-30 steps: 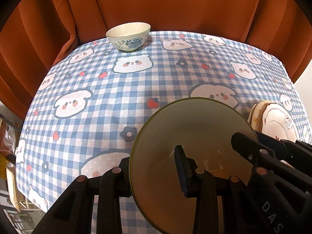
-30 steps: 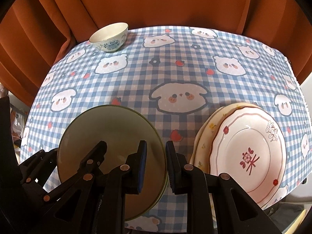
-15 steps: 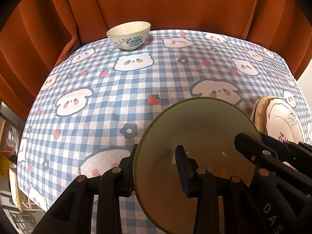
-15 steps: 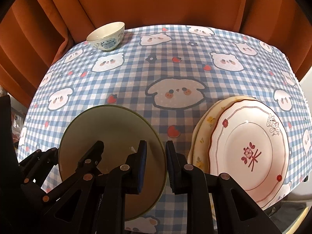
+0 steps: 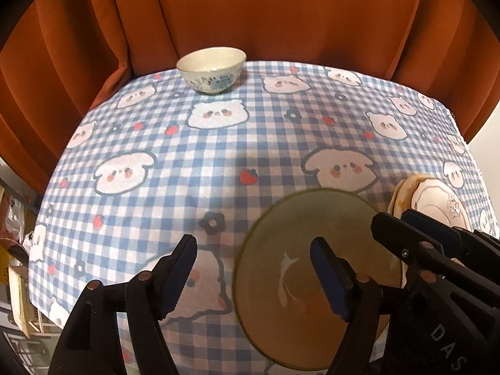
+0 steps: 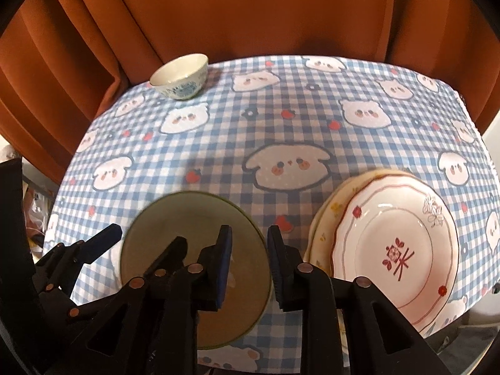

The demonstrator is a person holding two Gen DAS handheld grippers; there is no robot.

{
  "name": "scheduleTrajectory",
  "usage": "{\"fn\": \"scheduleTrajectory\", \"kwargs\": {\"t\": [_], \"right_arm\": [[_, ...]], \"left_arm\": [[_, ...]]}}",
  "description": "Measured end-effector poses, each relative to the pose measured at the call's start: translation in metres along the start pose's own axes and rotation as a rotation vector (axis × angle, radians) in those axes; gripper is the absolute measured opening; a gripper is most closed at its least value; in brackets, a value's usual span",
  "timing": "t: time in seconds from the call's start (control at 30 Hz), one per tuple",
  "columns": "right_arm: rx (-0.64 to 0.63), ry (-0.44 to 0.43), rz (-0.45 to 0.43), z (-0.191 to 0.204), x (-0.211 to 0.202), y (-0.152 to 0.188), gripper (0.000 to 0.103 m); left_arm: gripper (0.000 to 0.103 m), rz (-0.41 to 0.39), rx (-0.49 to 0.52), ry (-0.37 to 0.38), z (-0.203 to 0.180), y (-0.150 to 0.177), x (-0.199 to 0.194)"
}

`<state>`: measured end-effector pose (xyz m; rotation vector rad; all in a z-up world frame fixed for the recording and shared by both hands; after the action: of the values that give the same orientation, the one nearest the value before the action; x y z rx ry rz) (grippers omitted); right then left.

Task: Organize plates and bowls
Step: 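Move both tools to the last green-rimmed bowl by the curtain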

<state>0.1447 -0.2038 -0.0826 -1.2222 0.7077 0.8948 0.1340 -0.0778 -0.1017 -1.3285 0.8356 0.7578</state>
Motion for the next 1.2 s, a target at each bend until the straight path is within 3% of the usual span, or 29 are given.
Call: {"fn": "scheduleTrajectory", "kwargs": {"t": [0.27,0.53,0.77,1.2], "right_arm": [[0.004,-0.002,-0.049,0.02,-0.002,-0.027,0.062],[0.024,0.0,-0.065,0.057,0.017,-0.067,0.063],[0.005,0.002,-0.113,0.096,0.033,-0.117,0.063],[0.052,0.054,-0.184,0.123,0.087,-0.187,0.063]], "left_arm": [[0.081,-0.021,-0.029,-0.03,0.03,-0.024,-0.003],[0.082,-0.031,-0.027,-0.054,0.075,-0.067,0.01],[0.082,-0.097,-0.006,-0.053,0.115,-0.118,0.026],[0.081,-0.138,0.015,-0.074,0.147,-0.186,0.083]]}}
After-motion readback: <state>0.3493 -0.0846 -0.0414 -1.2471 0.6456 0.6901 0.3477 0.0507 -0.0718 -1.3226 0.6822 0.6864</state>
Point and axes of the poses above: each gripper's, at about its wrist camera, not at the fingertips, and x roughly the way its jaws point, z to its left, y to its underside, the point moved 1 cm from there along x, roughly the way its jaws point, and after that the axes turned 9 degrees about x, right-handed, at the moved point
